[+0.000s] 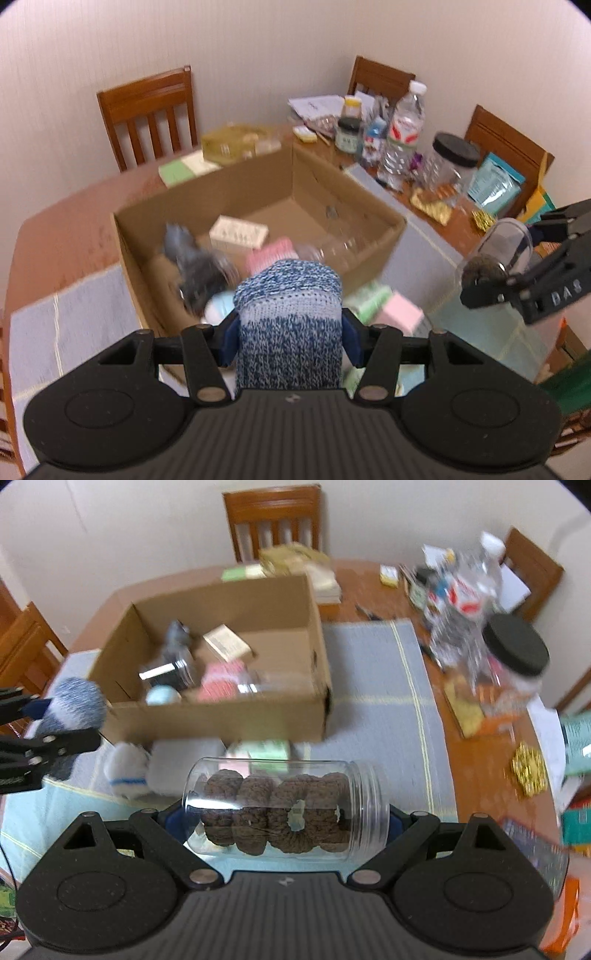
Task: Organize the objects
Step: 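Carry both items over the cardboard box and open both tools to release them, then move left tool toward the white knit hat while right tool approaches the tape roll, then close left tool on the white knit hat while right tool grips the tape roll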
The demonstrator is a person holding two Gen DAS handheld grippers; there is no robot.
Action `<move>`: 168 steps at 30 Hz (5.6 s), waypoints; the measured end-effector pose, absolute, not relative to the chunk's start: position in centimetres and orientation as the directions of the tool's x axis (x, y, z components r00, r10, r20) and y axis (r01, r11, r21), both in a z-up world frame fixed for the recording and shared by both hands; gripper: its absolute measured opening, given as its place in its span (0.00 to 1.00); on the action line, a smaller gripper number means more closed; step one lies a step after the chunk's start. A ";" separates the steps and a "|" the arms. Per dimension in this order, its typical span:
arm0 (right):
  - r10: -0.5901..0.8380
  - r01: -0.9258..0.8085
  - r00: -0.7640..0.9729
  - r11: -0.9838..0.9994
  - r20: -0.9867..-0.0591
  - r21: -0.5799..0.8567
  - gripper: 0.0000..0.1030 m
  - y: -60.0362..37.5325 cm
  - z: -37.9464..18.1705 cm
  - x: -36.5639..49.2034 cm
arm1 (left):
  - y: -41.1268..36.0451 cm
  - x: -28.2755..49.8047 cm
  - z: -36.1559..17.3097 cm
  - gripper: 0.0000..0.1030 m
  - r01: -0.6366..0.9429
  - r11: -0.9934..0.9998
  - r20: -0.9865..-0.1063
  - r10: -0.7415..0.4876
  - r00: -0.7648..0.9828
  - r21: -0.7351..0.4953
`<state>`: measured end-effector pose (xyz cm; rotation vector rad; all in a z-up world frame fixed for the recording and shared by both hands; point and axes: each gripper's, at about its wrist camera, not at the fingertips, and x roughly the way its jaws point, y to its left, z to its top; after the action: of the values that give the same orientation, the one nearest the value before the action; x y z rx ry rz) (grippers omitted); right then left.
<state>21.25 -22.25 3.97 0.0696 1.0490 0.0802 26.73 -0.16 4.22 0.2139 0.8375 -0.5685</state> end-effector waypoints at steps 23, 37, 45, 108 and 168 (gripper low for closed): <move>0.196 -0.278 0.561 0.960 -0.804 0.041 0.94 -18.8 5.2 38.3 | -1.7 39.4 2.9 0.52 0.397 0.916 -0.754 -0.293 0.588 -0.046; 0.191 -0.285 0.545 0.958 -0.816 0.034 1.00 -18.9 3.6 39.7 | 0.5 38.5 2.5 0.53 0.354 0.935 -0.789 -0.206 0.579 0.016; 0.181 -0.241 0.555 0.969 -0.812 0.052 1.00 -19.4 4.5 38.4 | 1.5 35.8 2.9 0.95 0.318 0.945 -0.774 -0.145 0.616 0.075; 0.088 -0.148 0.473 0.989 -0.877 0.020 1.00 -21.1 -9.2 23.0 | 3.7 23.4 -3.9 0.96 0.288 0.957 -0.790 -0.203 0.578 -0.035; 0.184 -0.312 0.585 0.950 -0.790 -0.010 1.00 -21.1 -10.1 21.8 | 2.7 26.5 -11.4 0.96 0.340 0.940 -0.787 -0.217 0.577 -0.010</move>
<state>21.82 -21.08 -10.08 -0.1539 0.9009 0.2907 26.45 2.72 -11.37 0.1480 0.8990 -0.3277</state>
